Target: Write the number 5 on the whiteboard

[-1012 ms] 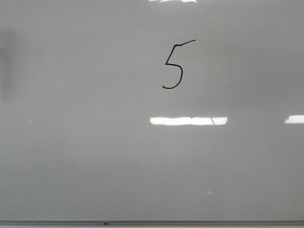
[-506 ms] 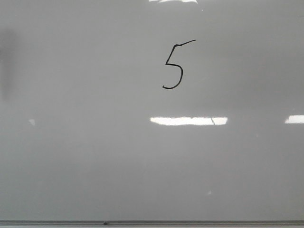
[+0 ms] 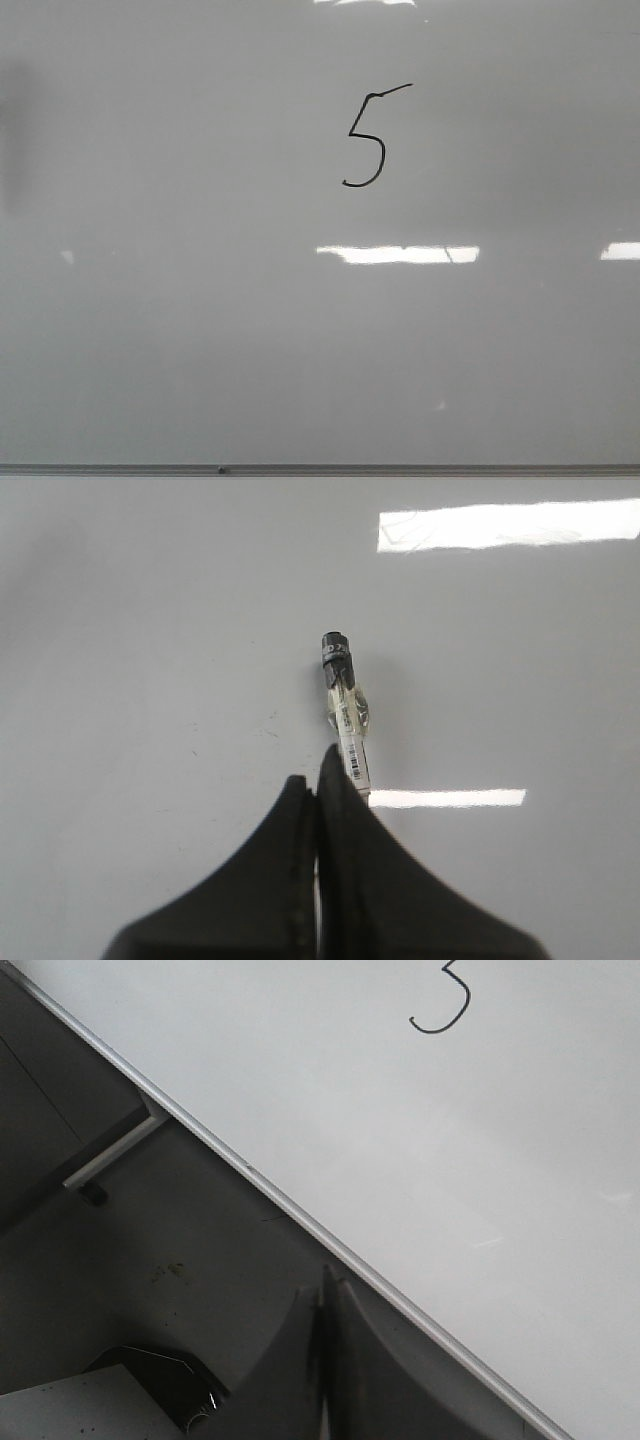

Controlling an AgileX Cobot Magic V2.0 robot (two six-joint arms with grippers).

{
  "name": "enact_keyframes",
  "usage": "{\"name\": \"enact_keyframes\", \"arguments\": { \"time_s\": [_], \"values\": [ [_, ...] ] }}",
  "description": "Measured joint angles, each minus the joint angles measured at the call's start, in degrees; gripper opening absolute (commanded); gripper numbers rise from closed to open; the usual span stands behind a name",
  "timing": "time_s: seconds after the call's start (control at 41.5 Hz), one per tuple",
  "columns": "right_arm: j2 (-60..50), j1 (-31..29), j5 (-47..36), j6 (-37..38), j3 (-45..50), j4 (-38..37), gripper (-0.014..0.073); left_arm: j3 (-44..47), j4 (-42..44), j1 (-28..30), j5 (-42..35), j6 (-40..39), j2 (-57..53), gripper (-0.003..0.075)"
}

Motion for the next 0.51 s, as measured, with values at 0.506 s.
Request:
{"name": "enact_keyframes", "arguments": {
  "time_s": [0.506],
  "values": [
    [-2.28, -1.18, -1.30, -0.12, 2.18, 0.00, -0.0069, 0.00, 0.00, 0.00, -0.13, 0.00, 0.00, -0.0020]
  ]
}}
